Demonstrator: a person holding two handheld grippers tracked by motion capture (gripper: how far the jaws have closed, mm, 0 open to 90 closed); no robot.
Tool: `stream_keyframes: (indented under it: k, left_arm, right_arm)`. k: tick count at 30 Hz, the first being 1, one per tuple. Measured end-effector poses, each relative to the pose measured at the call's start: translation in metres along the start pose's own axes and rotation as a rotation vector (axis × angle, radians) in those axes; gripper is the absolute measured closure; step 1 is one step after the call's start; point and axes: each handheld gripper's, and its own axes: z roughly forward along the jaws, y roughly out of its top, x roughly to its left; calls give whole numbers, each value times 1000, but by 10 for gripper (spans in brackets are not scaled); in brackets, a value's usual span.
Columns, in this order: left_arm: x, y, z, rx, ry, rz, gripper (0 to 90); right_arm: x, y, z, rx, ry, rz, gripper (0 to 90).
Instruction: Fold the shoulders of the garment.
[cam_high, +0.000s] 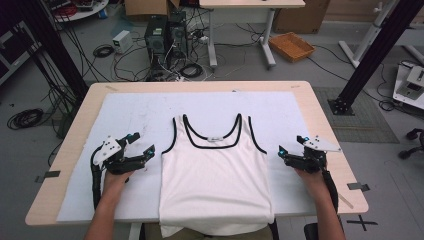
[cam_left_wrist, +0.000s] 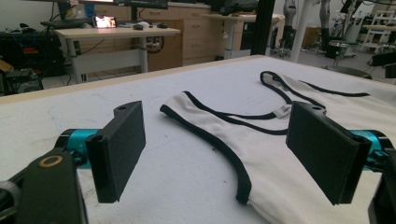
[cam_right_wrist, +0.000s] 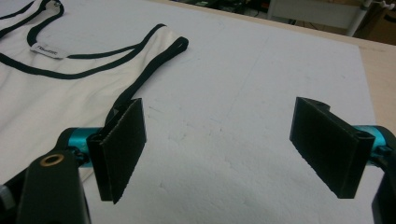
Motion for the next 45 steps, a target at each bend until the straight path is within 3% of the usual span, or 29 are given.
stream_keyframes:
  k: [14, 19, 21, 22, 26, 30, 33, 41, 45]
  left_arm:
    - [1, 0, 1, 8, 16, -23, 198]
    - [2, 0, 0, 2, 23, -42, 198]
    - [2, 0, 0, 3, 23, -41, 198]
    - [1, 0, 0, 5, 23, -36, 198]
    - [0, 0, 1, 11, 28, -29, 198]
    - [1, 0, 0, 9, 34, -42, 198]
    - [2, 1, 0, 13, 36, -46, 198]
    - [2, 1, 1, 12, 37, -47, 198]
    - [2, 1, 1, 12, 37, -46, 198]
  right_arm:
    - [1, 0, 0, 3, -22, -7, 182]
    - [4, 0, 1, 3, -32, -29, 182]
    - [5, 0, 1, 8, -51, -32, 182]
    - [8, 1, 2, 23, -65, -62, 182]
    - [8, 1, 2, 35, -65, -80, 182]
    - [5, 2, 1, 39, -46, -73, 182]
    - [7, 10, -1, 1, -19, -46, 182]
    - [28, 42, 9, 15, 125, -40, 182]
    - [38, 60, 19, 24, 164, -32, 182]
